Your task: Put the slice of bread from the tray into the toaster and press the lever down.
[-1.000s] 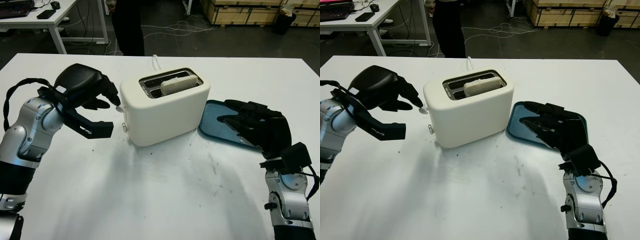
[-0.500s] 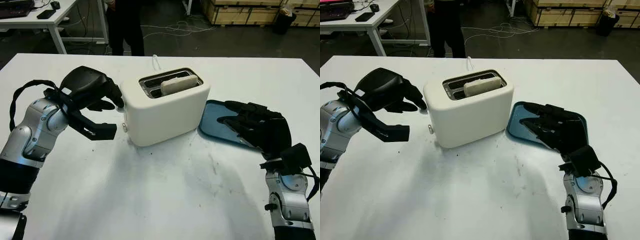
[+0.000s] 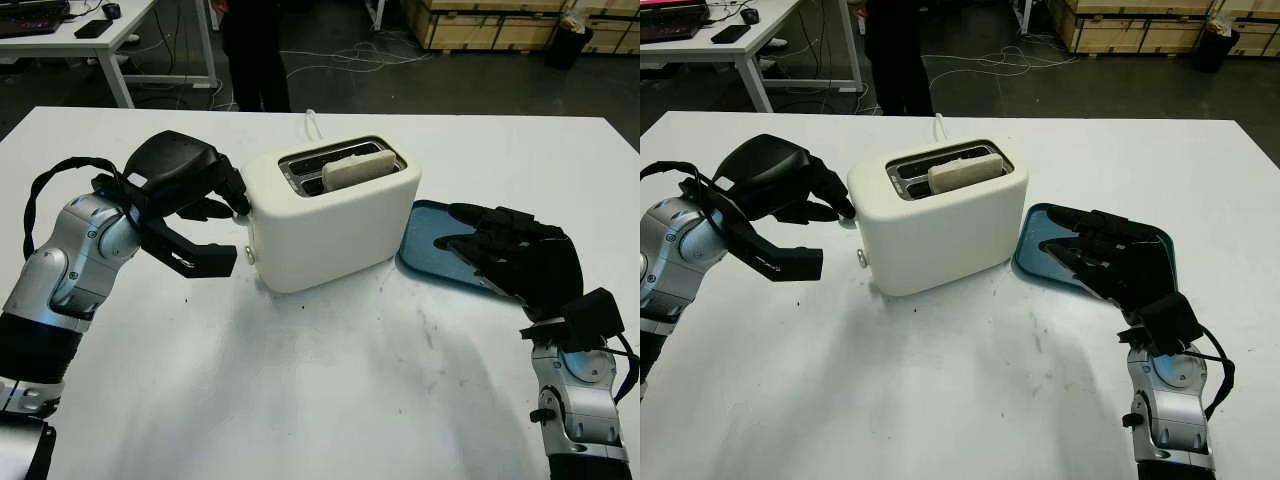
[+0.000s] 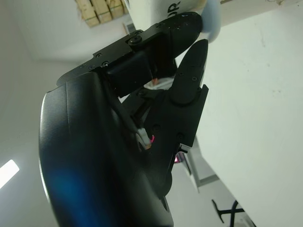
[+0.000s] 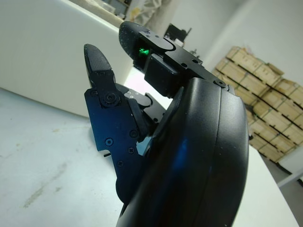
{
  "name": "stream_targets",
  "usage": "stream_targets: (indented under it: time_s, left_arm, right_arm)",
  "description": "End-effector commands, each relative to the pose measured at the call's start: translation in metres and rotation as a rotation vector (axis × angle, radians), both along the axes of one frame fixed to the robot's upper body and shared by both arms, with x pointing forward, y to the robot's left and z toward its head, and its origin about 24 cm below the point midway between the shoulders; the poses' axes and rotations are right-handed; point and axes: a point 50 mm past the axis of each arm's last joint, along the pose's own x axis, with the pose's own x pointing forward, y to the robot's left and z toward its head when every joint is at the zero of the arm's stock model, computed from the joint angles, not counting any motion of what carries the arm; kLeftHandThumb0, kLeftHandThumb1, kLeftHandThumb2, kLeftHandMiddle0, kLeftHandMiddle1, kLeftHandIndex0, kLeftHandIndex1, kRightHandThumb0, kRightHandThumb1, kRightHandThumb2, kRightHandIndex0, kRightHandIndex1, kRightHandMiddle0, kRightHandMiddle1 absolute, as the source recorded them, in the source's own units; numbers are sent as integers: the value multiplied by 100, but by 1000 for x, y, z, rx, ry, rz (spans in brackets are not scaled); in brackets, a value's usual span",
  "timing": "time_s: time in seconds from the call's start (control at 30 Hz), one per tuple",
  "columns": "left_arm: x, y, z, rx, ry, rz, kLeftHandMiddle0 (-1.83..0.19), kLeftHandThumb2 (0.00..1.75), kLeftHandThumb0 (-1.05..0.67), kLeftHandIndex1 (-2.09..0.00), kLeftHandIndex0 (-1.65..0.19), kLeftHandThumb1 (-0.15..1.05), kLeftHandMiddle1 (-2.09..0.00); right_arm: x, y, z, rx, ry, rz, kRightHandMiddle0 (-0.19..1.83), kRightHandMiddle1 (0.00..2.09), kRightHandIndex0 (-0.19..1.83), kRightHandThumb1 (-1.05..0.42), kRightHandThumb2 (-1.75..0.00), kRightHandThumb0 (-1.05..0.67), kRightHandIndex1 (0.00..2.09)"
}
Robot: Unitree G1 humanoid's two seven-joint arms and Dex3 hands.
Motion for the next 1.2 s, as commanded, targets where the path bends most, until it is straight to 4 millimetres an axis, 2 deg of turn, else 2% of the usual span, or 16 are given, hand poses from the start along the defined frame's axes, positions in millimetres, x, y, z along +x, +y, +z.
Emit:
stream_targets:
  time_s: [0.0,0.2,0.37,0.53,0.6,0.77,0.8,0.87,0.97,1.1,1.17]
  left_arm:
    - [2,-5,-2,10,6,-7,-90,1,-31,-2,-133,83,-148]
    - [3,-5,-3,21,6,0,-88,0,-31,-4,-136,84,-160]
    - [2,-5,-5,23,14,2,-89,0,-30,-4,-134,84,-151]
    - [0,-7,-12,-27,49,2,-90,1,-30,-7,-138,84,-153]
    - [-4,-11,-28,-55,100,7,-89,1,-30,-5,-134,86,-147]
    - [-16,-32,-82,-97,243,-7,-99,0,-27,-1,-124,84,-106]
    - [-19,-36,-92,-103,270,-5,-101,0,-27,-1,-123,84,-104]
    - [-22,-41,-109,-132,331,14,-102,1,-28,-4,-128,85,-121]
    - [-24,-43,-122,-138,416,62,-94,1,-27,-3,-126,89,-135]
    - [-24,-43,-127,-127,416,72,-88,1,-27,-4,-125,91,-141]
    - [-24,-42,-127,-131,424,80,-82,4,-29,-3,-122,92,-137]
  right_arm:
    - [-2,-2,4,-6,-14,-3,102,0,96,-87,0,-34,53]
    - [-2,-2,5,5,-17,8,102,0,95,-87,0,-32,54]
    - [-3,-2,5,-2,-14,4,101,0,94,-87,0,-34,56]
    - [-4,-3,6,-4,-12,-2,102,0,94,-86,0,-34,57]
    - [-4,-4,6,-22,-10,-7,101,0,93,-86,0,-34,56]
    - [-4,-8,7,-49,-20,-10,101,0,91,-86,0,-33,54]
    - [-4,-9,7,-49,-24,-7,101,0,91,-86,0,-33,54]
    - [-4,-11,8,-61,-34,-5,101,0,92,-86,0,-31,53]
    - [-4,-13,9,-74,-35,-7,101,0,92,-86,0,-31,52]
    - [-4,-13,9,-58,-31,1,101,0,93,-85,0,-31,52]
    - [-3,-13,9,-59,-29,1,101,0,93,-85,0,-31,51]
